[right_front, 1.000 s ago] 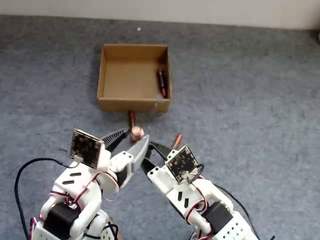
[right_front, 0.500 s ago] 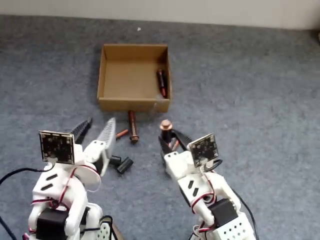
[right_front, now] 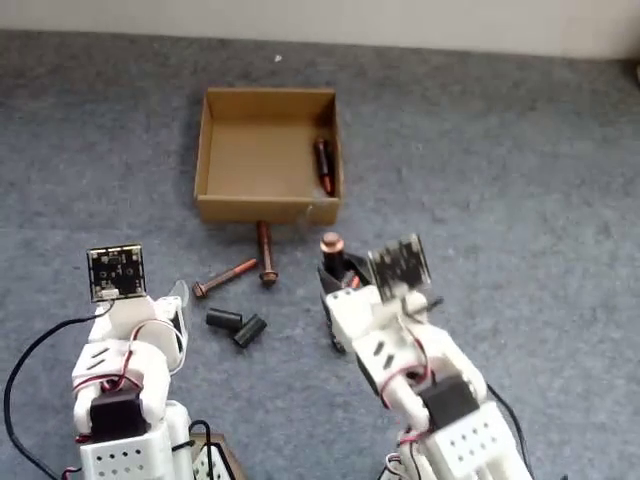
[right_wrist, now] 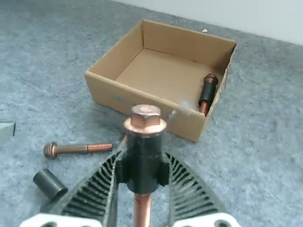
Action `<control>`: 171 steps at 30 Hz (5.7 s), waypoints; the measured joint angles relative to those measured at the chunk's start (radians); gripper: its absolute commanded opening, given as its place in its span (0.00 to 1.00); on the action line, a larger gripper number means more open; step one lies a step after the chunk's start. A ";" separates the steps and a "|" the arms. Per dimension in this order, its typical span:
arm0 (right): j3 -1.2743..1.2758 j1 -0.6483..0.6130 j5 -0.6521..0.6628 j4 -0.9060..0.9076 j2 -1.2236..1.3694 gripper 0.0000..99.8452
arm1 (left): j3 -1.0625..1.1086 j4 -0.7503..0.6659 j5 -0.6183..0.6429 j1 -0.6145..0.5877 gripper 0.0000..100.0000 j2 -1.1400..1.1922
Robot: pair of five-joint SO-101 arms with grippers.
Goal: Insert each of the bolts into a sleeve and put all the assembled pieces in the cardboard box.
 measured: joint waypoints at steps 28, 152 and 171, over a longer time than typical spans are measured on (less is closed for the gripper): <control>-1.013 0.077 0.000 -0.356 1.508 0.17 | 0.008 0.000 -0.023 -0.044 0.20 0.000; -0.568 0.124 -0.037 0.654 0.922 0.00 | 0.017 0.005 -0.023 -0.054 0.20 0.000; -0.153 0.446 -0.423 0.023 0.623 0.00 | -0.196 0.135 -0.160 0.097 0.20 0.009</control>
